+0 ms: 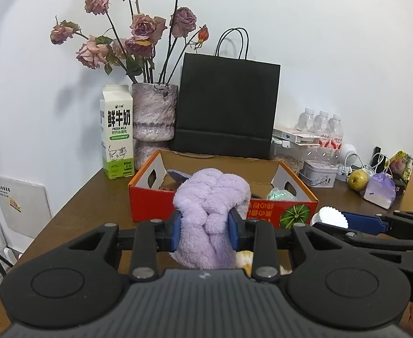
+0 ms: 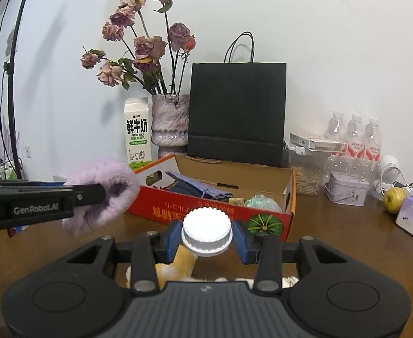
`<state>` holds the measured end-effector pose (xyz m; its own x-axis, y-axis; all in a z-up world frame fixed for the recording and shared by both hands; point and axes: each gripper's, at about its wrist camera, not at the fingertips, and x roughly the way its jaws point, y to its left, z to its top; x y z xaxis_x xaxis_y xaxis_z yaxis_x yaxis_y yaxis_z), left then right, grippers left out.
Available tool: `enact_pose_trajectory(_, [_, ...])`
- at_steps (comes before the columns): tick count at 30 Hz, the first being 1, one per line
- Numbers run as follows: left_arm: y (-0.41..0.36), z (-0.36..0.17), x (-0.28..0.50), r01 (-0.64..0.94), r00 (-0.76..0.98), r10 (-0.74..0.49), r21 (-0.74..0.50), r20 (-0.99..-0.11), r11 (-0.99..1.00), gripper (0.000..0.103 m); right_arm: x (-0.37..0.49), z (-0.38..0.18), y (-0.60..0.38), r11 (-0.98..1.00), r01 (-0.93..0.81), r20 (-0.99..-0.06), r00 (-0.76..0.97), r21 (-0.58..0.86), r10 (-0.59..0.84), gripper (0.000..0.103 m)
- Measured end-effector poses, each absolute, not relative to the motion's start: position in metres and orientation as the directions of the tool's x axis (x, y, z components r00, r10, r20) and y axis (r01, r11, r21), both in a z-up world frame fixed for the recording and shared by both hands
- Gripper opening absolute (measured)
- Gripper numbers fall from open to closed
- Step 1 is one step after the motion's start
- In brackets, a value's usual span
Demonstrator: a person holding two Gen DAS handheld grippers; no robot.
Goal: Organize objects
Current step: 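Carry the headband with the left gripper while the right gripper carries the cap over the box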
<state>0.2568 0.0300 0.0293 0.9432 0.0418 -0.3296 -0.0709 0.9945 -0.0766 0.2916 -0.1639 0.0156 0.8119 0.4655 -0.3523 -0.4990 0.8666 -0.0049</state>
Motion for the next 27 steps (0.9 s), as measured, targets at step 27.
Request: enact_pose_trajectory(27, [0.047,0.029,0.344,-0.075,0.942,0.031,-0.118,-0.334,0.990,0.033,0.383,0.017,-0.146,0.878,-0.478,-0.349,0.821,0.013,0.452,0.039])
